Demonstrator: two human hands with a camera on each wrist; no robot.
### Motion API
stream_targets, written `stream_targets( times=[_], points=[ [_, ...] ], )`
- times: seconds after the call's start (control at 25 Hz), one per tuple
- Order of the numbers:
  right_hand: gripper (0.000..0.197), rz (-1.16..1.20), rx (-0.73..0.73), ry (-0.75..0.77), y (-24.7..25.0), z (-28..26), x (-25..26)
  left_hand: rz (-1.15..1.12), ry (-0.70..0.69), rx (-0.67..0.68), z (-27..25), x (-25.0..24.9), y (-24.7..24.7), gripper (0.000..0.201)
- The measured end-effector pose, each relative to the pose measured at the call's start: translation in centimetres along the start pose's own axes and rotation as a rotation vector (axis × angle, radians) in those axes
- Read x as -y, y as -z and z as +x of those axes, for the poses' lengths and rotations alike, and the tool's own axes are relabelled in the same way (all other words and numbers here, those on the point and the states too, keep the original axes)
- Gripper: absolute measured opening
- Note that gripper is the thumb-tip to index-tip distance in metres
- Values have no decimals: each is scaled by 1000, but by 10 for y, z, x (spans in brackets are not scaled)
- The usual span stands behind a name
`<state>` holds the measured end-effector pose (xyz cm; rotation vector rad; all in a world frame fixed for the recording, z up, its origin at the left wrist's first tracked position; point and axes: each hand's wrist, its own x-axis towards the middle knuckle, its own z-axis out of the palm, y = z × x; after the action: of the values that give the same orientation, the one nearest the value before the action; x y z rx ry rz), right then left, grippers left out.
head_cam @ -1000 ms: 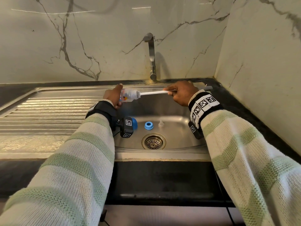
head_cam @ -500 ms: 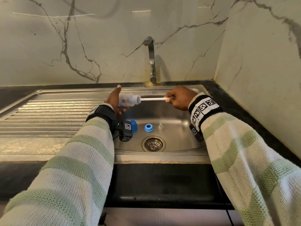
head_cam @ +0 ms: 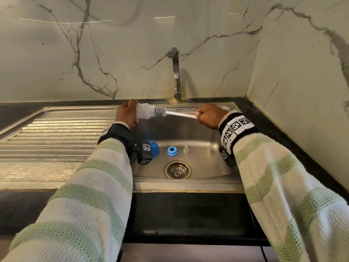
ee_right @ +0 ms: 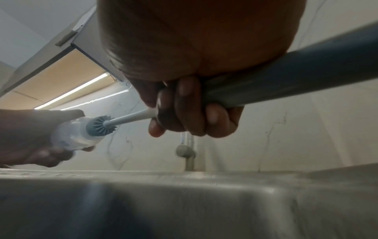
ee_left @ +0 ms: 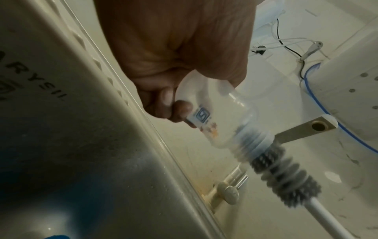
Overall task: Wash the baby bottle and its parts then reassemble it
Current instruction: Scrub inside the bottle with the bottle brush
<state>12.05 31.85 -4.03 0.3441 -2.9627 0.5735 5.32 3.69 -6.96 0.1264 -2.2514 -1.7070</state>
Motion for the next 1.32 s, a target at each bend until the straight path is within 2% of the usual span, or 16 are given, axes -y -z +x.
stream_targets(
  times=[0.2, 0.44, 0.6, 0.8, 0.96, 1.12, 1.2, 1.28, 1.32],
  points=[
    [26, 8, -44, 24, 3, -3, -7, -1, -27, 81, 1, 2, -5, 33],
    [24, -66, -55, 50, 5, -1, 3, 151, 53, 130, 0, -2, -5, 40],
    [26, -12, -162, 23, 4, -1, -2, 64, 51, 133, 0, -1, -10, 40],
    [25, 103, -90, 2, 3, -1, -1, -134, -2, 95, -2, 0, -7, 39],
    [25, 11, -83, 16, 3, -2, -3, -148, -28, 145, 0, 2, -9, 37],
    [24, 1, -134, 41, 3, -2, -3, -252, 93, 155, 4, -1, -11, 33],
    [24, -30, -157, 61, 3, -1, -4, -197, 136, 181, 2, 0, -12, 43],
    [23, -42, -163, 70, 3, -1, -4, -75, 92, 177, 2, 2, -11, 54],
    [23, -41, -161, 69, 2, -1, -4, -53, 56, 180, 2, 2, -12, 51]
  ],
)
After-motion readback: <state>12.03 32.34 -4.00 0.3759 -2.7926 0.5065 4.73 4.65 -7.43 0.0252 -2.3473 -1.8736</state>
